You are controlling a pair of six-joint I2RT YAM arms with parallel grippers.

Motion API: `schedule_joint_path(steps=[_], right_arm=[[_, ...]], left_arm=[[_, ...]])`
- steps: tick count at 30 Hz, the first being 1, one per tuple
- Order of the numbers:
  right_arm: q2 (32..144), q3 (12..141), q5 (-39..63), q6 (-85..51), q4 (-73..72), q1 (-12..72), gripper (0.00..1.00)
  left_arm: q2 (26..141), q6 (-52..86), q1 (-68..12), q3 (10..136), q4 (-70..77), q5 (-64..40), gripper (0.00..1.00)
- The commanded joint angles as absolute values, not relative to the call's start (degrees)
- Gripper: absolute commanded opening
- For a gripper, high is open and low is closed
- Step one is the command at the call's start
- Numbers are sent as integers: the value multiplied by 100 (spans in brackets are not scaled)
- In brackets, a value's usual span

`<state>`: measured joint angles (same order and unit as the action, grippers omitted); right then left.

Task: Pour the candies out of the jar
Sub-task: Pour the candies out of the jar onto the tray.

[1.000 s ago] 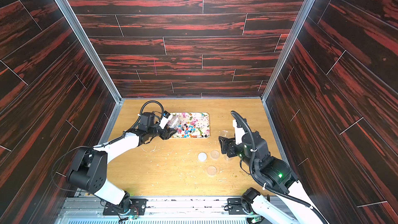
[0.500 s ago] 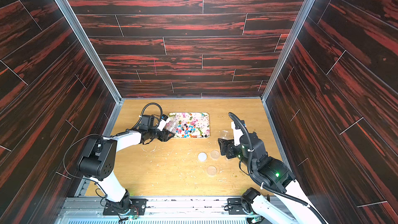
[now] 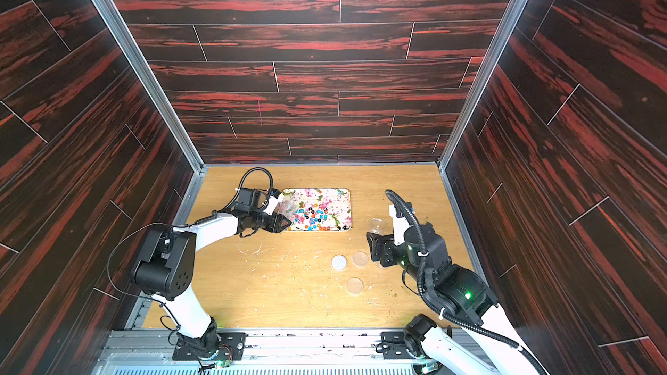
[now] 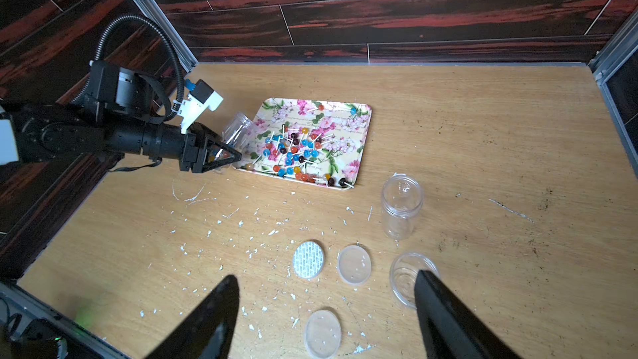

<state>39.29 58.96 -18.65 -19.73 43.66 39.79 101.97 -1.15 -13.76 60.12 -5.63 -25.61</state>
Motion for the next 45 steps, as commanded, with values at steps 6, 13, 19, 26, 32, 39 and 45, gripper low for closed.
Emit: schedule_joint_path(steps=[6,13,19,26,32,39,45], right_arm=[[3868,5859,-1863,-2070,4351,3969,82],[3847,5854,-1817,-2109,4405,3967,82],[3767,5812,-1830,-2128,4421,3967,82],[3733,5745,-1798,-2141,4430,3972,82],[3718,5706,-1762,-2161,4427,3964,82],[3709,5677,-1758,-2162,4429,3966,83],[3709,5677,-1760,-2163,4487,3964,82]], left_arm=[[10011,-164,-1464,6629,-1765,-2068,55],[10220,-195,-1472,7025,-2321,-1817,55],[10368,-255,-1521,7282,-2687,-1640,55],[10741,-590,-1746,8028,-3725,-1244,55],[11067,-649,-1844,8566,-4245,-982,56],[11446,-857,-2045,9092,-4779,-552,55],[11562,-978,-2108,9321,-4916,-351,55]])
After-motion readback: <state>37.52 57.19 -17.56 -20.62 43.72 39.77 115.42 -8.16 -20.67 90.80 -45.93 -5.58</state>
